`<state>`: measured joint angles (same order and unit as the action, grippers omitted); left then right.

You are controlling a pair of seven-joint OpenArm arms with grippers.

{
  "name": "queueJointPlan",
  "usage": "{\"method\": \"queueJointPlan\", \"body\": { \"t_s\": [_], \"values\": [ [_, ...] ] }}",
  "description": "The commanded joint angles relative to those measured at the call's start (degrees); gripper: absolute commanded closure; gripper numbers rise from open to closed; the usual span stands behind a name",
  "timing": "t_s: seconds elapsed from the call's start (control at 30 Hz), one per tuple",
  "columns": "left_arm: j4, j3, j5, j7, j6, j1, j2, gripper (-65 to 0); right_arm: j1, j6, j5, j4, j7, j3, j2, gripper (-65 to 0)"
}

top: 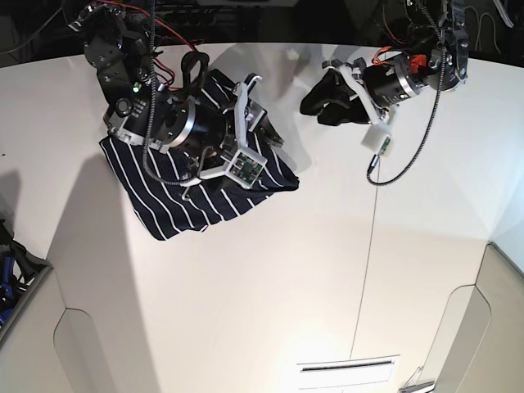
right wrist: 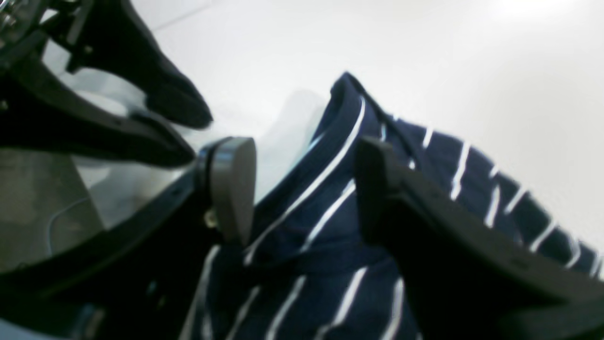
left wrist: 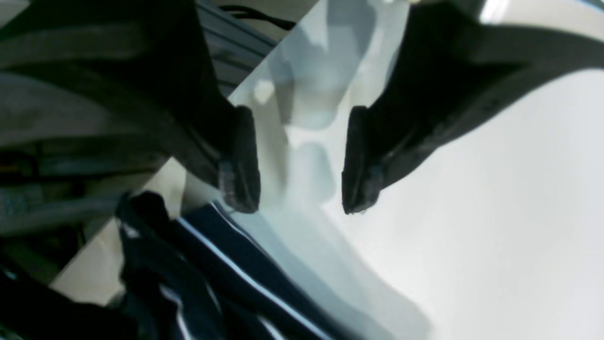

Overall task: Fold the T-shirt properly
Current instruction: 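Fold the shirt end near the right gripper over the bundle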

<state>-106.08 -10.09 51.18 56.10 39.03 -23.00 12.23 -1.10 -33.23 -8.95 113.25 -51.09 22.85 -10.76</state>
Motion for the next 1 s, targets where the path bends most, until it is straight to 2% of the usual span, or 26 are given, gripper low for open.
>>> {"method": "queueJointPlan", "body": {
  "t_s": [0.0,0.03,0.1,0.13,0.2,0.4,0.57,0.63,0.73,0.87,0.97],
  "values": [
    [-1.31,-0.66,2.38,-0.94,0.97,0.11,0.17,-24.2,1.33,0.66,-0.44,1.03,0.94,-0.70,0.00,-29.8],
    [-1.77,-0.98,3.06,-0.44,0.97,0.11,0.17,-19.3,1.66,1.31,-0.44,1.03,0.94,-1.51,0.00,-23.4],
    [-3.04,-0.96,3.98,1.27,0.97,0.11,0.15,-9.6,2.23,2.16,-0.44,1.03,0.94,-4.37,0.02,-3.3],
    [-3.72,-0.81,4.92,2.21,0.97,0.11,0.17,-5.6,2.58,2.14,-0.42,1.03,0.96,-6.05,0.00,0.0],
    [-5.40,-0.74,6.21,3.69,0.97,0.11,0.15,0.0,3.89,2.19,-0.48,1.01,1.20,-10.01,0.02,0.0],
    [-10.54,-0.13,6.47,3.72,0.97,0.09,0.15,0.0,6.97,6.56,-2.71,-0.46,1.46,-22.53,-0.59,0.0],
    [-11.56,6.47,5.70,1.99,0.97,0.13,0.13,0.0,10.38,6.45,-9.01,-8.55,2.03,-29.38,-1.88,0.0],
    [-11.56,10.60,2.82,0.52,0.97,0.13,-0.42,0.0,12.24,6.45,-11.76,-12.90,2.03,-30.93,-2.40,0.0],
    [-11.47,15.87,-1.64,-0.20,0.97,0.13,-3.34,0.0,14.95,5.53,-14.80,-19.85,2.05,-31.65,-3.28,0.0],
    [-10.56,20.59,-5.49,-0.90,0.97,0.11,-7.28,0.0,18.62,2.56,-17.66,-29.97,2.05,-31.61,-3.32,0.0],
    [-8.26,23.10,-8.13,-2.25,0.97,0.13,-8.61,0.0,21.03,1.88,-18.97,-37.66,2.08,-31.61,-3.34,0.0]
  ]
}}
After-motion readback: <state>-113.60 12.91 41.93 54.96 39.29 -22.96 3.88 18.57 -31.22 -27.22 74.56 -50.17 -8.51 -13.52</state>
